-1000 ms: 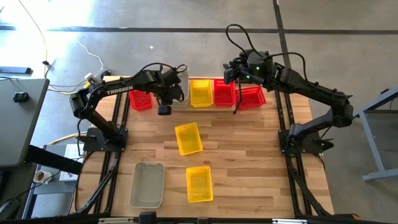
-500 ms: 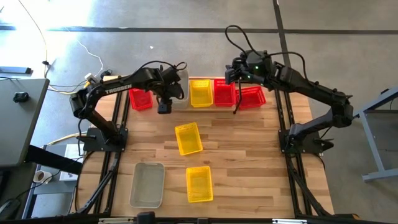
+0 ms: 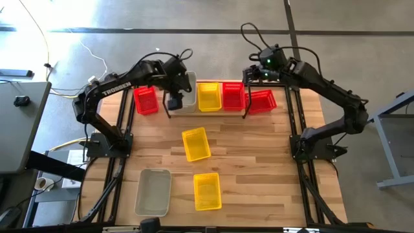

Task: Stack baskets on shelf by color
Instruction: Stack the right red bin on the red bin on the shelf

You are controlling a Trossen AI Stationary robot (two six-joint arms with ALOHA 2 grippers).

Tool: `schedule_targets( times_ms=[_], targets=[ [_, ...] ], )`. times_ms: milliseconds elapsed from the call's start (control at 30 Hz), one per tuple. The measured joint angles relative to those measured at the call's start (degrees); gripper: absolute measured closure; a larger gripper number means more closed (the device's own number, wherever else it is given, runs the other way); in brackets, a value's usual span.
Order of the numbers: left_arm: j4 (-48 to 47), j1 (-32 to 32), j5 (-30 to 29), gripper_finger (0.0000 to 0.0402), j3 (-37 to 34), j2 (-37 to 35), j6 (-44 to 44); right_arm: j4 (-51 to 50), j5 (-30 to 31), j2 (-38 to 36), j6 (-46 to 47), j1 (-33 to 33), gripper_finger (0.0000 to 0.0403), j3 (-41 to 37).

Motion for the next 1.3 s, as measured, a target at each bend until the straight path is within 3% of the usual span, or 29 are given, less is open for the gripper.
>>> schedule_targets(
  times_ms=[333, 567, 767, 1300],
  targets=[
    [0.10, -0.02, -1.92, 0.0238, 6.30, -0.02, -3.17, -6.91, -5.51, 0.00, -0.29, -11.10, 0.0268, 0.02],
    [0.25, -0.02, -4.42, 0.0238, 6.97, 0.00, -3.61, -10.90, -7.40, 0.14, -4.13, -19.92, 0.0268, 0.02],
    [0.28, -0.02, -4.50, 0.0238, 6.97, 0.00, -4.50, -13.40, -13.87, 2.55, -7.01, -26.48, 0.0268, 0.02],
    [0.30, 0.09, -4.50, 0.0238, 6.97, 0.00, -2.51, -31.36, -16.51, 7.35, -12.78, -28.52, 0.0268, 0.02]
  ],
)
